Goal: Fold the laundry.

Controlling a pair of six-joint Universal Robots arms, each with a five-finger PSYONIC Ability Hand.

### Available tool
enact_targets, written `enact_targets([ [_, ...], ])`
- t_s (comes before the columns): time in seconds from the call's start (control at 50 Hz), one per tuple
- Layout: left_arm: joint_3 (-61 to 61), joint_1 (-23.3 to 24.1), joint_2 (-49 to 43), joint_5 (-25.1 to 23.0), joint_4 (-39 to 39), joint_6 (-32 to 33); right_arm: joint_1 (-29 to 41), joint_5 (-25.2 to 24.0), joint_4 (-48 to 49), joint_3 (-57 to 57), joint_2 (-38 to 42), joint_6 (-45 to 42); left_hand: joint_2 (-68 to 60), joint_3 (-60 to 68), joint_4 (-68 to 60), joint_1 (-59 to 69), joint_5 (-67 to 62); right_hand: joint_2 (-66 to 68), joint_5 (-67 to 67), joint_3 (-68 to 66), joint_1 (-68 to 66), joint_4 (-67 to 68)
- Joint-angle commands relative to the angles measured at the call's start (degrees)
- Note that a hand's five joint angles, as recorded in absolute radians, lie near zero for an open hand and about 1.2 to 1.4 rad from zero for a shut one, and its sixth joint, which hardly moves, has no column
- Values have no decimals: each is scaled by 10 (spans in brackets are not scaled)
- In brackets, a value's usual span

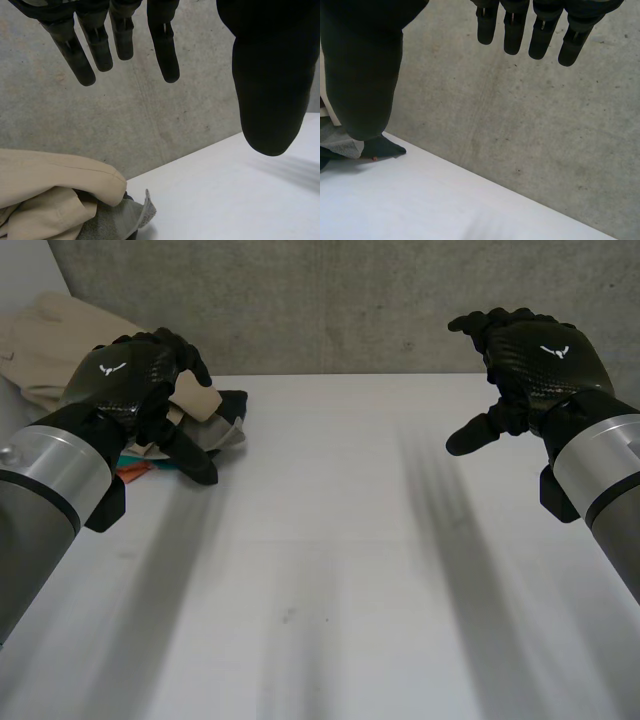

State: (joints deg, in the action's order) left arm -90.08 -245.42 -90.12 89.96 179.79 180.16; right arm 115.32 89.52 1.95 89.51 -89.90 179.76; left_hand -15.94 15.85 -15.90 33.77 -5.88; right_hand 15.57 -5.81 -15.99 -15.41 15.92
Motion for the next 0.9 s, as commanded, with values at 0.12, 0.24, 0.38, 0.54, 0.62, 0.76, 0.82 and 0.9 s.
enact_targets([
  [0.12,-26,-7,12,-7,1,28,38,7,66,30,-24,-37,59,-59,59,-238,59,-56,58,60,54,-59],
  [0.24,-23,-7,19,1,1,57,33,7,66,30,-25,-35,59,-59,59,-238,59,-56,58,60,54,-59],
  [0.38,8,-35,19,5,44,70,22,5,67,28,-21,-38,59,-59,59,-238,59,-56,58,60,54,-59],
  [0.54,106,-109,-94,-6,134,105,14,3,72,28,-13,-39,59,-59,59,-238,59,-56,58,60,54,-59],
  [0.62,188,-139,-195,-7,159,157,9,2,78,27,-5,-41,59,-59,59,-238,59,-56,58,60,54,-59],
  [0.76,342,-182,-398,-38,206,257,3,-2,85,26,17,-43,59,-59,59,-238,59,-56,58,60,54,-59],
  [0.82,398,-195,-475,-61,221,285,3,-4,86,26,27,-48,59,-59,59,-238,59,-56,58,60,54,-59],
  [0.9,457,-204,-552,-80,230,296,3,-4,88,26,39,-54,59,-59,59,-238,59,-56,58,60,54,-59],
])
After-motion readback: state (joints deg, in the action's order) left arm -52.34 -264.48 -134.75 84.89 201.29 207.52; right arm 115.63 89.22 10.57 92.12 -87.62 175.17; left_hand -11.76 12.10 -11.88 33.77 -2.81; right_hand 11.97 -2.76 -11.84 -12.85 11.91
